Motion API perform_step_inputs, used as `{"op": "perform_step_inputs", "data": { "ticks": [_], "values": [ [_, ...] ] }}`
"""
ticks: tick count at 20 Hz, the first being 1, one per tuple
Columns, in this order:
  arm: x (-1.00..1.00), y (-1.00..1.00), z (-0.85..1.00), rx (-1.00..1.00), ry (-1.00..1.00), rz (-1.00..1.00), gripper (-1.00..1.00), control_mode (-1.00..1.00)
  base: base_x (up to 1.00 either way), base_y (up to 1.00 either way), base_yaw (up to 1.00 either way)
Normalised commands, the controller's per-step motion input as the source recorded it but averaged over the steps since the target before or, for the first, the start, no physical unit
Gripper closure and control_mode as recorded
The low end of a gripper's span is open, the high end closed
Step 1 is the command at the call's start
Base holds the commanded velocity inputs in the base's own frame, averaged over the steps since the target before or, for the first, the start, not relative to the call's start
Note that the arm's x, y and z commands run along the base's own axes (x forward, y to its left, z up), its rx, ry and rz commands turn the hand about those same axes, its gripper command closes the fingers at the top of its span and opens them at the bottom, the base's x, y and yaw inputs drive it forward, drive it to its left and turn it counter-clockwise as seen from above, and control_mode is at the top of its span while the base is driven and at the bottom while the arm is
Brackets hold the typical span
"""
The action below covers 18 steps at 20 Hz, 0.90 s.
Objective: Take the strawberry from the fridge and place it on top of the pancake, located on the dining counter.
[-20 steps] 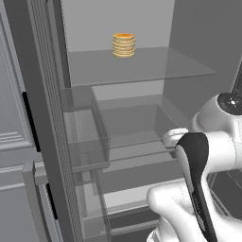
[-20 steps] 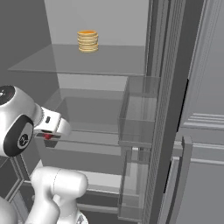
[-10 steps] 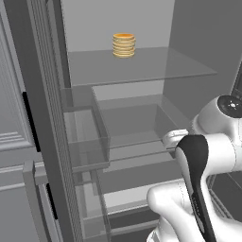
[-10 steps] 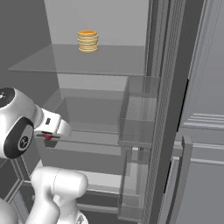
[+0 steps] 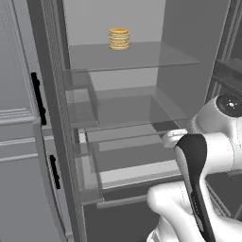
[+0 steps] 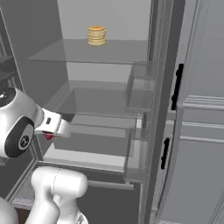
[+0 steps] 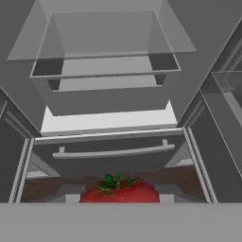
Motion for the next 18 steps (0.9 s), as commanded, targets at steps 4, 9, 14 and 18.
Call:
{"op": "perform_step_inputs", "data": {
  "ticks": [4,9,14,18],
  "values": [
    [0.00,0.00,0.00,0.00,0.00,0.00,1.00,1.00,-1.00,0.06,0.09],
    [0.00,0.00,0.00,0.00,0.00,0.00,1.00,1.00,-1.00,0.09,0.22],
    [0.00,0.00,0.00,0.00,0.00,0.00,1.00,1.00,-1.00,0.34,0.55],
    [0.00,0.00,0.00,0.00,0.00,0.00,1.00,1.00,-0.61,0.42,0.86]
  ]
}}
